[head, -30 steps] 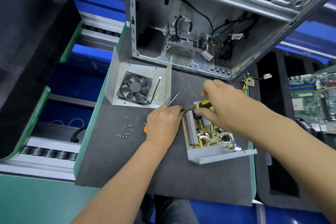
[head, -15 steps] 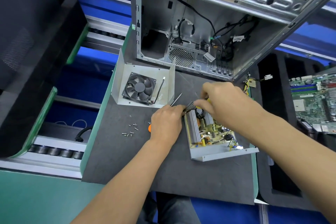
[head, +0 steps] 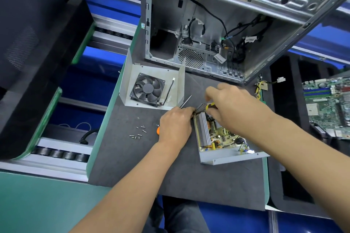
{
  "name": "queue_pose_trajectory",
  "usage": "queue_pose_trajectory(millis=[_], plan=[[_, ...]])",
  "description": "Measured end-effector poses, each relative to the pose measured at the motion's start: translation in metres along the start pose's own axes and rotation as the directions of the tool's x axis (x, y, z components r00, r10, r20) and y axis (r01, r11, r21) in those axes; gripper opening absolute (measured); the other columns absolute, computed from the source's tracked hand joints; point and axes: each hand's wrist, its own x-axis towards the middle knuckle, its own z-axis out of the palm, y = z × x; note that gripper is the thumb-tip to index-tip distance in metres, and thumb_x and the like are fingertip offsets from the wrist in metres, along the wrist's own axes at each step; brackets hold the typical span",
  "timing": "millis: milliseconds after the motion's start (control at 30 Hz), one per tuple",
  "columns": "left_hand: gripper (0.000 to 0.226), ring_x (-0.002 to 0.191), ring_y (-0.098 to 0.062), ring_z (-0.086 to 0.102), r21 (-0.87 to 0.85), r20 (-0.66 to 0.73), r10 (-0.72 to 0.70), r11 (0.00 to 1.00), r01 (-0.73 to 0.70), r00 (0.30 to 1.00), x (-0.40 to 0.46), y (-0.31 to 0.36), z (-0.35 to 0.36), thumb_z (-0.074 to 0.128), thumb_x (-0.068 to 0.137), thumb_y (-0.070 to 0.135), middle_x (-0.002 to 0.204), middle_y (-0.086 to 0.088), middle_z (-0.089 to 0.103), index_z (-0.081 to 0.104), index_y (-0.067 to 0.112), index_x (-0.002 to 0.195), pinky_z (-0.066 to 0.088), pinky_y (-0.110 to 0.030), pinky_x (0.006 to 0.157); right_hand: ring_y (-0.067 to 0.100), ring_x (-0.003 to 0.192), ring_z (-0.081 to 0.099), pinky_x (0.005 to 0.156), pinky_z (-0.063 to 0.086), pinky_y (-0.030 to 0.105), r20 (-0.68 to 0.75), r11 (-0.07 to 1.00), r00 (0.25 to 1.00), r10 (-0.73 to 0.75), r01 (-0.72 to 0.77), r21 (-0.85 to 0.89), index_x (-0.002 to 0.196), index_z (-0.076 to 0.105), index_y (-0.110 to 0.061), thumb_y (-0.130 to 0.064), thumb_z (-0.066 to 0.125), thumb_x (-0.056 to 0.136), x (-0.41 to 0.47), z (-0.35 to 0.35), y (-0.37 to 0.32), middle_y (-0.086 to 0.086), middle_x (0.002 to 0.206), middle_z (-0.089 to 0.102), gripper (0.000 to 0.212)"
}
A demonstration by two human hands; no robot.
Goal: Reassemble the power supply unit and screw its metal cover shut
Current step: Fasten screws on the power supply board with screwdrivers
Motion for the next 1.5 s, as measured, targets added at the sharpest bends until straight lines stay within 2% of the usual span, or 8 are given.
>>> queue_pose_trajectory(millis=[367,633,800,1000,1133,1233,1400,1500], plan=[[0.039,0.085,-0.032,0.063,-0.066,0.058,0.013,0.998,-0.010,0.998,0.001,-0.006,0.004,0.056,0.092,0.006,0.088,-0.010,0.066,0.068,0.027,0.123,0.037,-0.033,0.061,0.035,0.079,0.057,0.067,0.044,0.034,0.079,0.991,0.988,0.130,-0.132,0.014,0.097,0.067,-0.010,-0.051,0.058,0.093,0.013,-0.007,0.000,0.007,0.072,0.046,0.042],[0.045,0.092,-0.033,0.063,-0.124,0.104,0.026,0.992,-0.013,0.994,0.001,-0.009,0.002,0.052,0.093,0.004,0.095,-0.010,0.066,0.062,0.026,0.130,0.047,-0.039,0.067,0.039,0.100,0.055,0.082,0.050,0.041,0.172,0.995,0.981,0.088,-0.096,0.036,0.103,0.056,-0.016,-0.030,0.067,0.089,0.006,-0.010,0.010,0.008,0.106,0.048,0.023],[0.044,0.096,-0.033,0.061,-0.211,0.111,0.042,0.977,-0.018,0.993,-0.001,-0.011,-0.002,0.050,0.095,0.001,0.100,-0.012,0.067,0.063,0.024,0.130,0.050,-0.042,0.076,0.041,0.092,0.061,0.070,0.045,0.040,0.135,0.984,0.990,0.026,-0.002,-0.178,0.063,0.031,-0.015,-0.043,0.048,0.101,0.011,-0.016,-0.001,0.005,0.067,0.032,0.050],[0.028,0.101,-0.030,0.066,-0.350,-0.070,0.043,0.935,-0.065,0.997,-0.017,-0.017,-0.022,0.056,0.096,0.002,0.107,-0.011,0.074,0.071,0.009,0.119,0.050,-0.038,0.090,0.041,0.098,0.059,0.083,0.052,0.045,0.232,0.992,0.966,0.117,-0.102,-0.077,0.114,0.048,-0.013,-0.032,0.060,0.091,0.016,-0.019,-0.001,0.013,0.112,0.045,0.032],[0.020,0.085,-0.016,0.064,-0.380,-0.303,0.030,0.913,-0.150,0.952,-0.037,-0.032,-0.032,0.062,0.091,-0.005,0.095,-0.003,0.074,0.074,0.002,0.106,0.048,-0.017,0.083,0.038,0.094,0.060,0.079,0.052,0.041,0.172,0.990,0.985,0.000,0.024,-0.141,0.094,0.056,-0.012,-0.021,0.061,0.093,0.017,-0.017,-0.006,0.006,0.095,0.044,0.010],[0.018,0.081,-0.017,0.063,-0.345,-0.393,0.053,0.917,-0.200,0.918,-0.056,-0.047,-0.034,0.058,0.094,-0.001,0.090,-0.003,0.072,0.073,0.000,0.103,0.051,-0.023,0.078,0.035,0.090,0.061,0.069,0.044,0.037,0.126,0.956,0.992,-0.014,0.050,-0.288,0.068,0.033,-0.014,-0.034,0.052,0.102,0.022,-0.015,-0.013,0.003,0.069,0.029,0.044],[0.016,0.078,-0.023,0.062,-0.273,-0.362,0.166,0.922,-0.275,0.917,-0.079,-0.059,-0.026,0.058,0.092,-0.004,0.090,-0.006,0.069,0.072,-0.002,0.101,0.050,-0.027,0.081,0.037,0.092,0.056,0.076,0.050,0.043,0.219,0.994,0.974,0.053,-0.031,-0.106,0.110,0.045,-0.012,-0.028,0.062,0.094,0.023,-0.019,-0.016,0.008,0.100,0.041,0.029],[0.016,0.078,-0.024,0.059,-0.261,-0.357,0.178,0.923,-0.281,0.917,-0.084,-0.061,-0.022,0.060,0.091,-0.004,0.089,-0.006,0.067,0.072,-0.002,0.101,0.049,-0.031,0.079,0.026,0.072,0.044,0.066,0.042,0.034,0.136,0.974,0.990,-0.030,0.060,-0.219,0.101,0.051,-0.015,-0.011,0.062,0.091,0.020,-0.017,-0.016,0.003,0.095,0.037,0.016]])
